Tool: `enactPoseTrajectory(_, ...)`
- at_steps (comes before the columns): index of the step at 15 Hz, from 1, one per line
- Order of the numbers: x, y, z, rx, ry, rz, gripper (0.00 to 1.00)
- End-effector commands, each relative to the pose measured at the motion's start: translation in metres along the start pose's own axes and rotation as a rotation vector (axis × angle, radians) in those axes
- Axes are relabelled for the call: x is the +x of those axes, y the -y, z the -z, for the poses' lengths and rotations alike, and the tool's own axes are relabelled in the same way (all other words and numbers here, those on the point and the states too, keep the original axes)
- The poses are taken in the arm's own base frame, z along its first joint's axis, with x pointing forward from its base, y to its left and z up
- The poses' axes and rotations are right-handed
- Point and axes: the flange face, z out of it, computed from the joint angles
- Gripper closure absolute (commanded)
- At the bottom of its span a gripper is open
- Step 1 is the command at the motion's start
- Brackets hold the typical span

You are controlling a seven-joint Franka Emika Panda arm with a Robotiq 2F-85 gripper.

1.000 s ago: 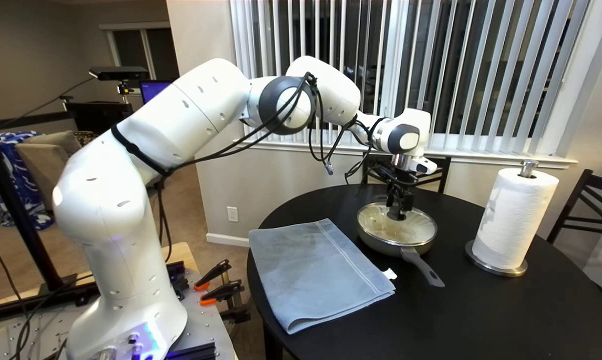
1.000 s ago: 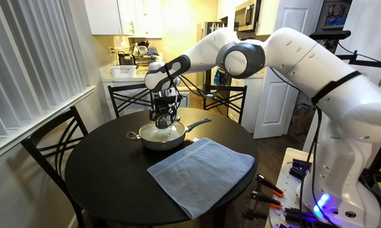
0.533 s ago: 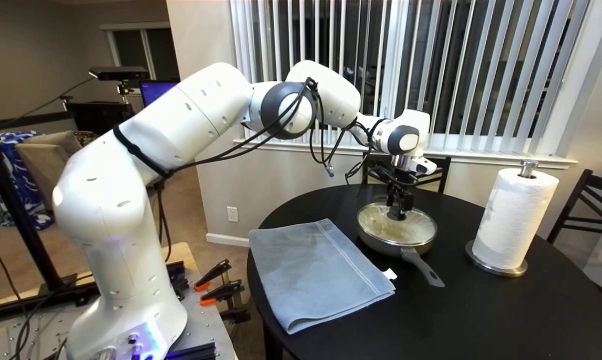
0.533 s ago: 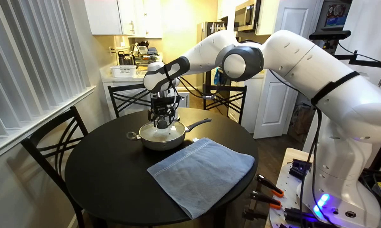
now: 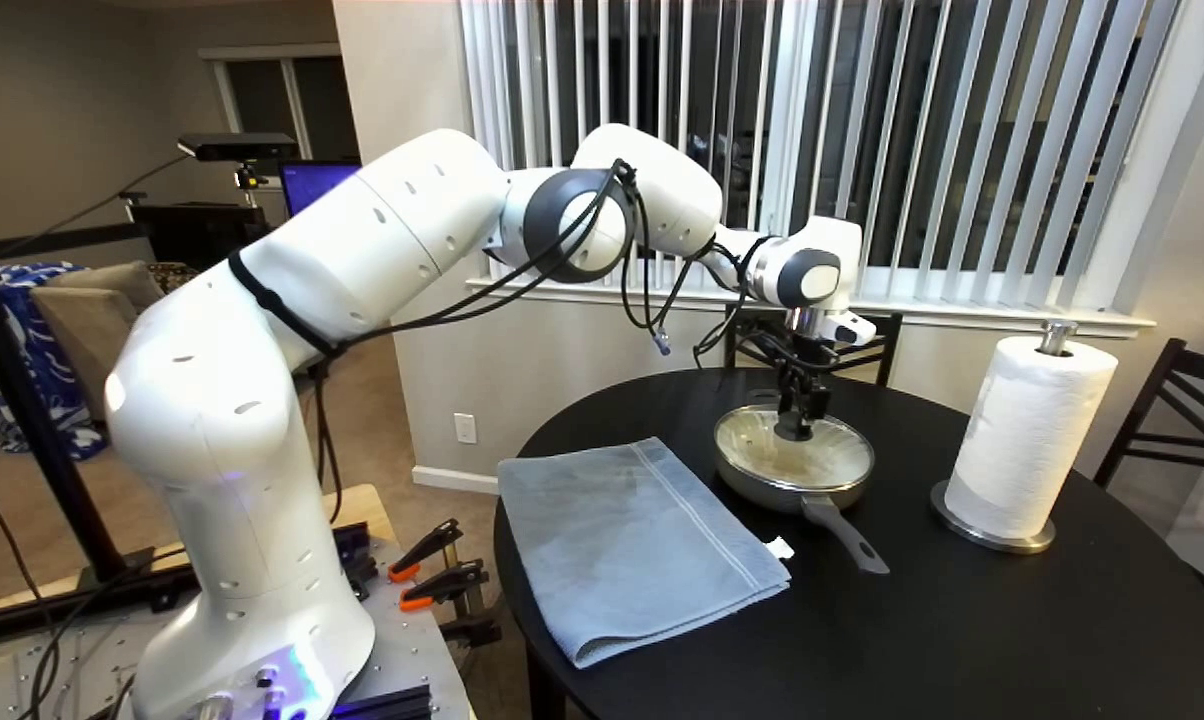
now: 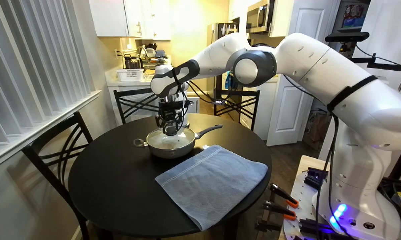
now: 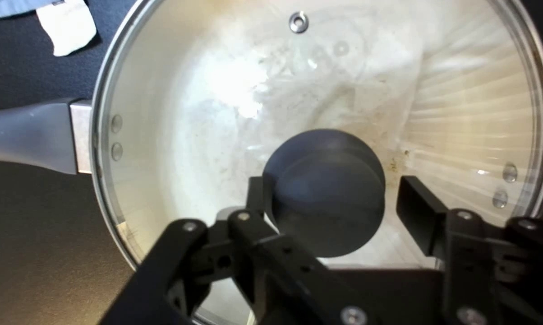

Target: Pick up the gray pan lid and put it on the blue towel

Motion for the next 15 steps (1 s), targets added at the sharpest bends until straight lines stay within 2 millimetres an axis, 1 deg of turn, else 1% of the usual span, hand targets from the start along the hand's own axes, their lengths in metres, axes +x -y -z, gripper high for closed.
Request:
enactPoseTrajectory(1,0.003,-0.001,0.0,0.007,0.005,-0.013,0.53)
enactPoseTrajectory(3,0.004,-0.003,0.001,0.006,0.003,-0.017,0.65)
enactPoseTrajectory(4,0.005,-0.004,0.003,0.007,0.0,-0.018,0.67)
enactPoseTrajectory(5,0.005,-0.004,0.005,0.008,-0.003,-0.018,0.67)
enactPoseTrajectory(7,0.004,-0.006,0.016,0.007,-0.011,-0.022,0.67)
enactPoseTrajectory(10,-0.002,-0.006,0.055,0.031,-0.045,-0.01,0.67)
enactPoseTrajectory(12,-0.002,-0.007,0.074,0.031,-0.073,-0.008,0.67)
enactPoseTrajectory(13,-0.003,-0.007,0.083,0.033,-0.081,-0.008,0.67)
enactPoseTrajectory(15,-0.005,-0.008,0.094,0.029,-0.089,-0.001,0.67)
